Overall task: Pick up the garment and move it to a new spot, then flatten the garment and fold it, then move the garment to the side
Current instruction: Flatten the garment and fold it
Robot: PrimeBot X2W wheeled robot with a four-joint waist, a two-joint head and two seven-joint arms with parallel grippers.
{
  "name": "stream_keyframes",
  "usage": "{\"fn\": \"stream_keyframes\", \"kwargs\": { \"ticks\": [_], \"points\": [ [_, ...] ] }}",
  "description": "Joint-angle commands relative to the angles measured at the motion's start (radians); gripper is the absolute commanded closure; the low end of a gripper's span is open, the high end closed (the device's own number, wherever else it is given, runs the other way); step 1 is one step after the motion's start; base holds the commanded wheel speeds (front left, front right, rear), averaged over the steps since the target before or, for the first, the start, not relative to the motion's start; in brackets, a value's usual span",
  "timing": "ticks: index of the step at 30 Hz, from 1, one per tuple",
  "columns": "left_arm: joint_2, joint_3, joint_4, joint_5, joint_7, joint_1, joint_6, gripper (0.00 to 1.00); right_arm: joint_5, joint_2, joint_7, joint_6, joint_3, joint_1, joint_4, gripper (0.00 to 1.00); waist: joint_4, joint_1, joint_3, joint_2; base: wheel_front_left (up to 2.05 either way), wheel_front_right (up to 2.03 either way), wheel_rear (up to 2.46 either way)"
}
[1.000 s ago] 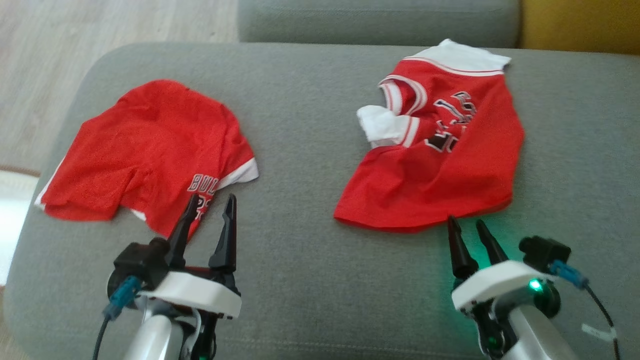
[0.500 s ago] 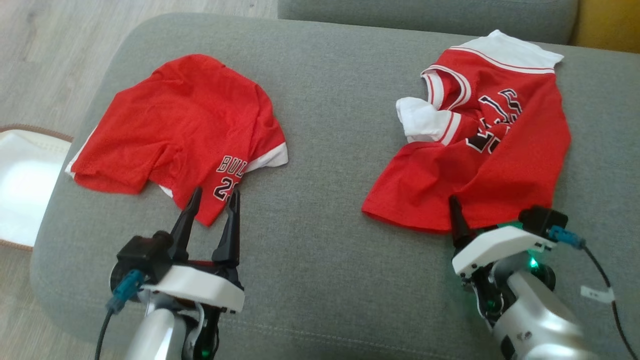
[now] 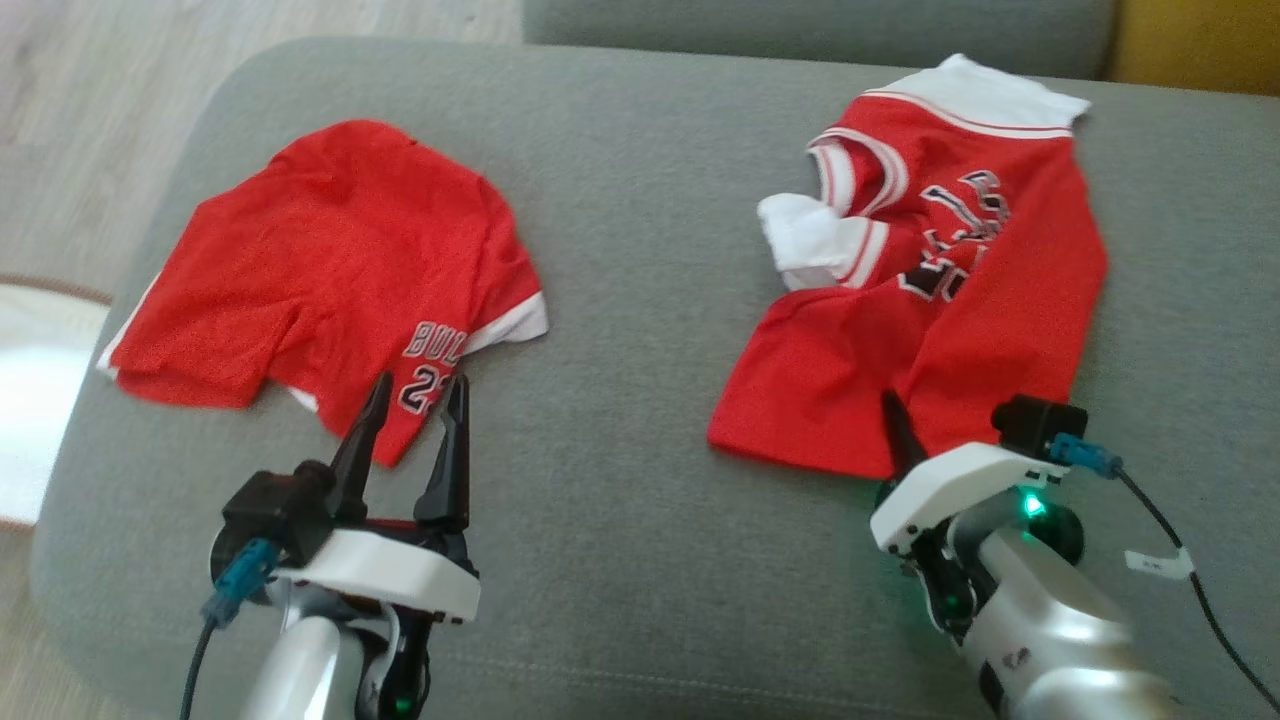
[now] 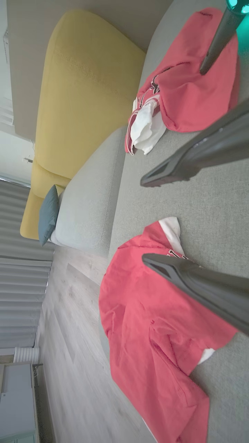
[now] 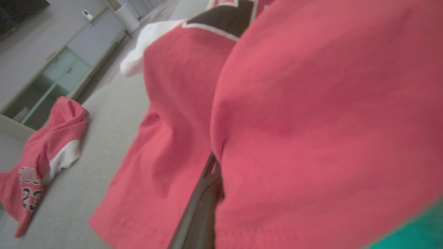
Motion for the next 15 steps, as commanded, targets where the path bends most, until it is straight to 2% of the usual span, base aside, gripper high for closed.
{"fn": "stream_keyframes", "kwargs": {
  "ticks": [1,5,10,15],
  "points": [
    [0.007,0.036,-0.034,0.000,-0.005,-0.037,0.006,0.00,-0.021,0.010,-0.016,0.004,0.006,-0.019,-0.004,1.00,-0.020,0.0000,-0.016,0.0000,0.00,0.00,0.00],
    [0.007,0.044,-0.037,-0.001,-0.005,-0.022,0.009,0.00,-0.147,-0.029,-0.017,0.004,-0.066,-0.038,-0.015,1.00,-0.063,0.0000,-0.047,0.0000,0.00,0.00,0.00],
    [0.007,0.042,-0.040,-0.010,-0.005,-0.003,0.014,0.00,-0.294,-0.121,-0.014,0.004,-0.135,-0.013,-0.021,1.00,-0.103,0.0000,-0.091,0.0000,0.00,0.00,0.00],
    [0.007,0.034,-0.043,-0.020,-0.005,0.017,0.023,0.00,-0.381,-0.227,0.069,0.004,-0.202,0.005,-0.022,1.00,-0.128,0.0000,-0.124,0.0000,0.00,0.00,0.00]
  ]
}}
